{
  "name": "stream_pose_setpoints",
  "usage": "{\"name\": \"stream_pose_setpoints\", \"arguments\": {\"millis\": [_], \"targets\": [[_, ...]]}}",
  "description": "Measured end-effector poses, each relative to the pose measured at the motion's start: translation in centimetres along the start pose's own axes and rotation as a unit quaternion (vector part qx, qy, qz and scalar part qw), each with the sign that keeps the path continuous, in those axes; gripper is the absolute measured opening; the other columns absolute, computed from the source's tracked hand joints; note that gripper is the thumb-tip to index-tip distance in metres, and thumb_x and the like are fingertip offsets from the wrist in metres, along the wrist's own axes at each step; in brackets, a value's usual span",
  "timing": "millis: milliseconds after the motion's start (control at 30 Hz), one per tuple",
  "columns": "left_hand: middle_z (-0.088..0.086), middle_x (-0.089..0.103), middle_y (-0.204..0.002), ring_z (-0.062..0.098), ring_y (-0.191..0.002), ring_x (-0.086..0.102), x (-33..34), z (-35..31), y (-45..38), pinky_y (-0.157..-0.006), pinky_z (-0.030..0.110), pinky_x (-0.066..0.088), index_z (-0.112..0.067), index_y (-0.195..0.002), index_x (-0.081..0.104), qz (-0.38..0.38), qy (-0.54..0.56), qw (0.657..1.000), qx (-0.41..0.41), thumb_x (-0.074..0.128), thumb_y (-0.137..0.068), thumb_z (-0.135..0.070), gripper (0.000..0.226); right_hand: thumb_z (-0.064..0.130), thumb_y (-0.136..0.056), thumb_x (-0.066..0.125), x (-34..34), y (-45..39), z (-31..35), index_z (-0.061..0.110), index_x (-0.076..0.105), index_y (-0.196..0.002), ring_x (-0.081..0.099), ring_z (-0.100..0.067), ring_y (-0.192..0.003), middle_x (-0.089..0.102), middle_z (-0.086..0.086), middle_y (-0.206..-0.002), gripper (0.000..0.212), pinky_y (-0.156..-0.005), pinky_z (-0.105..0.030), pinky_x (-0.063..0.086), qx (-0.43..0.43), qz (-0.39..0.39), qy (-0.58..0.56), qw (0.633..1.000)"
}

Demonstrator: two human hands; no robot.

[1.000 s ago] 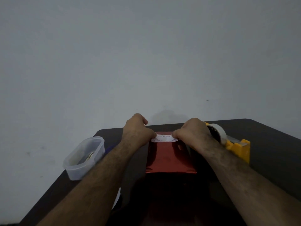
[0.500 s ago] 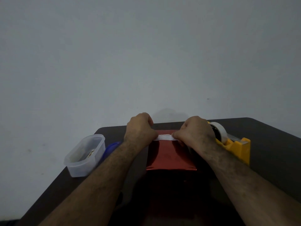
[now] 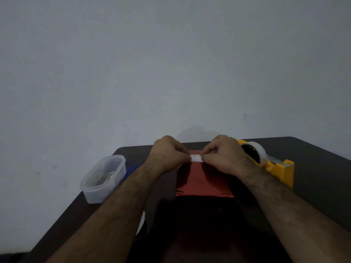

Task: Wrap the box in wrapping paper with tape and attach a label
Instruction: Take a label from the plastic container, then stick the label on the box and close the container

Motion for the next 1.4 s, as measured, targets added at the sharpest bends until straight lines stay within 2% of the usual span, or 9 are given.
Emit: {"name": "stream_pose_setpoints", "arguments": {"millis": [200,400,567,667,767,933,1067,1200,1400], "targets": [[-0.013,0.076,-0.078,0.003,-0.081,0.069,-0.4,0.6,0.2,-0.068,0.025,0.056,-0.031,-0.079,0.085,0.009,0.025,0.999,-0.039,0.084,-0.075,-0.027,0.005,0.023,-0.079,0.081,-0.3,0.1,-0.3,0.031,0.082,-0.072,0.064,0.000,-0.079,0.065,0.017,-0.080,0.010,-0.070,-0.028,0.059,0.035,-0.003,-0.025,0.999],[-0.014,0.077,-0.077,0.002,-0.082,0.070,-0.4,0.7,0.5,-0.077,0.031,0.063,-0.030,-0.076,0.084,-0.024,0.055,0.997,-0.048,0.079,-0.074,-0.023,0.009,0.019,-0.080,0.076,-0.2,-0.1,-0.4,0.028,0.083,-0.076,0.060,0.001,-0.084,0.063,0.020,-0.084,0.012,-0.067,-0.014,0.042,0.005,-0.048,0.001,0.999],[-0.014,0.075,-0.076,0.006,-0.082,0.071,-0.5,0.7,0.8,-0.079,0.038,0.065,-0.034,-0.073,0.081,-0.023,0.028,0.998,-0.056,0.077,-0.067,-0.029,0.009,0.025,-0.081,0.080,0.3,0.0,-0.1,0.028,0.082,-0.078,0.062,-0.005,-0.085,0.064,0.015,-0.087,0.005,-0.070,-0.021,0.049,-0.001,-0.015,0.036,0.999],[-0.016,0.074,-0.084,0.007,-0.087,0.071,-1.1,0.4,1.1,-0.082,0.037,0.065,-0.034,-0.070,0.077,-0.062,0.026,0.997,-0.041,0.076,-0.074,-0.018,0.016,0.019,-0.080,0.074,0.2,-0.4,0.9,0.028,0.081,-0.073,0.065,-0.013,-0.090,0.065,0.014,-0.081,0.014,-0.073,-0.030,0.056,0.008,-0.045,0.069,0.997],[-0.014,0.075,-0.092,0.011,-0.082,0.072,-2.2,0.0,1.5,-0.077,0.036,0.065,-0.031,-0.076,0.079,-0.113,0.054,0.991,-0.035,0.070,-0.076,-0.014,0.019,0.020,-0.081,0.070,-0.3,-0.6,3.6,0.027,0.082,-0.078,0.066,-0.022,-0.100,0.072,0.009,-0.095,0.014,-0.085,-0.040,0.059,-0.002,-0.068,0.106,0.992],[-0.011,0.071,-0.083,0.009,-0.068,0.063,-5.5,0.4,3.1,-0.065,0.026,0.053,-0.025,-0.087,0.081,-0.149,0.091,0.984,-0.025,0.071,-0.078,-0.012,0.018,0.017,-0.086,0.071,-1.5,0.0,8.0,0.023,0.082,-0.088,0.066,-0.017,-0.095,0.074,0.006,-0.101,0.013,-0.081,-0.031,0.053,-0.032,-0.046,0.069,0.996],[-0.009,0.070,-0.103,0.015,-0.089,0.069,-8.5,3.5,5.1,-0.077,0.034,0.062,-0.031,-0.090,0.080,-0.204,0.073,0.975,-0.039,0.074,-0.075,-0.020,0.019,0.025,-0.080,0.075,-0.7,1.4,11.5,0.026,0.080,-0.099,0.066,-0.014,-0.091,0.071,0.010,-0.096,0.020,-0.079,-0.030,0.054,-0.050,-0.008,0.016,0.999],[-0.005,0.066,-0.117,0.013,-0.104,0.062,-10.7,7.8,9.2,-0.093,0.039,0.057,-0.027,-0.101,0.078,-0.255,0.011,0.965,-0.063,0.074,-0.079,-0.024,0.022,0.032,-0.086,0.080,3.6,3.0,16.0,0.022,0.077,-0.099,0.064,-0.010,-0.086,0.069,0.008,-0.093,0.017,-0.066,-0.025,0.046,-0.063,0.068,0.014,0.996],[0.002,0.055,-0.142,0.029,-0.131,0.048,-10.1,12.8,13.1,-0.105,0.046,0.041,-0.023,-0.139,0.060,-0.303,-0.094,0.940,-0.125,0.076,-0.076,-0.045,0.069,0.032,-0.085,0.072,11.2,3.6,18.6,0.014,0.069,-0.091,0.064,-0.019,-0.077,0.067,-0.002,-0.085,0.019,-0.067,-0.032,0.053,0.031,0.124,0.086,0.988]]}}
Point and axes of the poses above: each hand's wrist, its own y-axis away from the middle knuckle, its own x-axis out of the palm, z = x × y, the point moved 1 cm from there along -y, towards the middle knuckle
